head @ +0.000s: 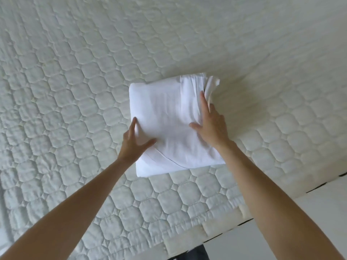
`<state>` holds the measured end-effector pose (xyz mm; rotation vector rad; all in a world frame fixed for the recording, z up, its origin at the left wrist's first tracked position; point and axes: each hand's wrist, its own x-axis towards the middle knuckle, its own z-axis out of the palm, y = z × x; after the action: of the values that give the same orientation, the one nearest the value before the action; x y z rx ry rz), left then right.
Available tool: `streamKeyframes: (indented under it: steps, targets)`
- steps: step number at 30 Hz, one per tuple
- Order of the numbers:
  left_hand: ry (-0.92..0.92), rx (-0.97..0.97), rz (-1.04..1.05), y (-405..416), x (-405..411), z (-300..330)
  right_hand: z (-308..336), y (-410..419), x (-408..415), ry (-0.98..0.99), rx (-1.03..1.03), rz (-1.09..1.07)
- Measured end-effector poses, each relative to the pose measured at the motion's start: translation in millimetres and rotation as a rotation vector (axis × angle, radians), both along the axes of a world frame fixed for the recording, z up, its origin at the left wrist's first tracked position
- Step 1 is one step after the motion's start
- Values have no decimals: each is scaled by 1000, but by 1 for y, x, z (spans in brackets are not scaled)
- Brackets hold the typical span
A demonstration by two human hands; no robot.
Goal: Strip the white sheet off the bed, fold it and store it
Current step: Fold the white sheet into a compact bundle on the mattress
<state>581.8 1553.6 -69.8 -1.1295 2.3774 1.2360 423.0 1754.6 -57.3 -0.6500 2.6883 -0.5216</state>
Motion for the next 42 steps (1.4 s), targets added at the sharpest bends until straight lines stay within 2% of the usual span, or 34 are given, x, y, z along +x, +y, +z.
streamKeyframes:
  steps: [2, 4, 8, 10, 13, 15, 17, 22, 25, 27, 30, 32, 34, 37, 42]
  targets:
    - [52, -178, -93, -3, -1, 4, -4, -6, 0, 108, 64, 41]
    - [107, -329, -216, -7, -9, 6, -14, -1, -4, 96, 139, 12]
    - [140, -375, -294, -16, -29, 14, -23, 14, -5, 12, 216, -43]
    - [160, -438, -388, -21, -38, 12, -21, 10, 0, 87, 277, -60]
    - [154, -503, -470, -34, -58, 8, -17, -14, 6, 294, 131, 6]
    - [115, -526, -523, -41, -70, 3, -23, -29, 13, 315, 68, 138]
    - [55, -522, -578, -48, -80, -9, -36, -33, 17, 271, 112, 213]
    - [-97, -453, -679, -59, -97, -50, -73, -17, 15, 258, 206, 231]
    - [-62, -434, -648, -59, -98, -66, -81, -18, 13, 278, 230, 240]
    - [51, -405, -577, -60, -94, -65, -78, -19, 14, 299, 183, 220]
    - [246, -305, -310, -67, -92, -57, -67, -15, 25, 428, -4, 206]
    - [239, -144, -122, -79, -100, -51, -53, -18, 40, 475, -131, 290]
    - [173, -77, -107, -90, -109, -46, -40, -28, 58, 407, -196, 427]
    - [150, -178, -164, -101, -104, -32, -33, -48, 93, 268, -107, 559]
    - [123, -268, -109, -101, -60, -3, -25, -75, 168, 124, 207, 288]
